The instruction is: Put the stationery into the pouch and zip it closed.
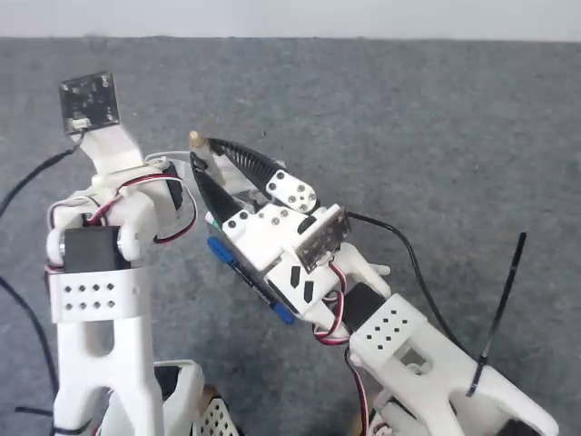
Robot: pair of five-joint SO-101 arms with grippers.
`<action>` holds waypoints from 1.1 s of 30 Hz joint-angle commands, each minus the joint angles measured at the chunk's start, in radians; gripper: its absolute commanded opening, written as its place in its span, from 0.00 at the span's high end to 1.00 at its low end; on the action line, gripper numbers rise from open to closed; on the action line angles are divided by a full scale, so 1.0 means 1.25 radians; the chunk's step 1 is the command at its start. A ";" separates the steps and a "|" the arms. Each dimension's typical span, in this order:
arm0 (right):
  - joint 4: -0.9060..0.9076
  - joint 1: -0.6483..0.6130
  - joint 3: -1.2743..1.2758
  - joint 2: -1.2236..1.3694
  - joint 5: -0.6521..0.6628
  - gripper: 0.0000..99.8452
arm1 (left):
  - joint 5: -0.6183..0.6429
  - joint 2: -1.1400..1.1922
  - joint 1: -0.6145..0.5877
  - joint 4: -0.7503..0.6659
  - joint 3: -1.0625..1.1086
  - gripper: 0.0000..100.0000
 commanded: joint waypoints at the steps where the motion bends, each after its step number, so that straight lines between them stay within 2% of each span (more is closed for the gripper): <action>1: -0.020 0.003 0.014 -0.007 0.010 0.99 | 0.010 0.004 -0.007 -0.032 -0.045 0.99; 7: -0.017 0.006 0.075 -0.007 0.011 0.99 | 0.010 0.004 -0.007 -0.028 -0.045 0.99; 13: -0.015 0.003 0.113 0.002 0.118 0.99 | 0.010 0.004 -0.007 -0.033 -0.034 0.99; 18: -0.014 0.003 0.117 0.002 0.128 0.99 | 0.010 0.002 -0.007 -0.033 -0.033 0.99; 20: -0.013 0.007 0.118 0.002 0.128 0.95 | 0.010 0.002 -0.007 -0.033 -0.033 0.99; 24: 0.037 0.004 0.125 -0.007 0.128 0.81 | 0.010 0.002 -0.033 -0.042 -0.033 0.99; 28: 0.050 0.003 0.125 -0.008 0.128 0.80 | 0.010 0.004 -0.074 -0.059 -0.023 0.99; 33: 0.073 0.003 0.129 -0.060 0.125 0.80 | 0.010 0.002 -0.075 -0.066 -0.008 0.99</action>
